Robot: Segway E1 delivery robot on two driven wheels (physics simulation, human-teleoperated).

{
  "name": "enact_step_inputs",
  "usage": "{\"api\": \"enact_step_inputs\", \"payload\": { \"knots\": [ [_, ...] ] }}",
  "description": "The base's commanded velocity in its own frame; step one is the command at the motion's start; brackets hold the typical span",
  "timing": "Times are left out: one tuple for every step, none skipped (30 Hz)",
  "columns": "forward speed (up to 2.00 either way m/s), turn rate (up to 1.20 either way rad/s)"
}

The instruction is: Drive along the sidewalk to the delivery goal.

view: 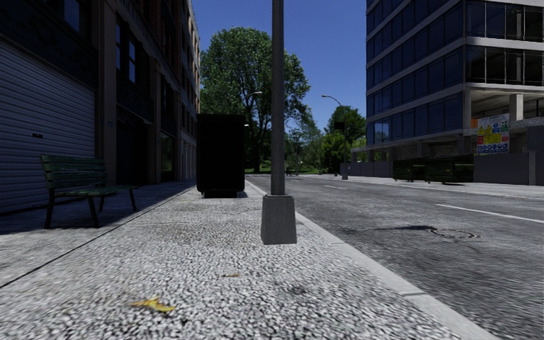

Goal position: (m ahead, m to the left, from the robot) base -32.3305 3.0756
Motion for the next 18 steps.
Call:
{"api": "enact_step_inputs", "payload": {
  "knots": [
    [0.0,0.27],
    [0.0,0.29],
    [0.0,0.29],
    [0.0,0.3],
    [0.0,0.33],
    [0.0,0.33],
    [0.0,0.39],
    [0.0,0.44],
    [0.0,0.47],
    [0.0,0.53],
    [0.0,0.59],
    [0.0,0.59],
    [0.0,0.61],
    [0.0,0.61],
    [0.0,0.62],
    [0.0,0.62],
    [0.0,0.62],
    [0.0,0.62]
  ]
}}
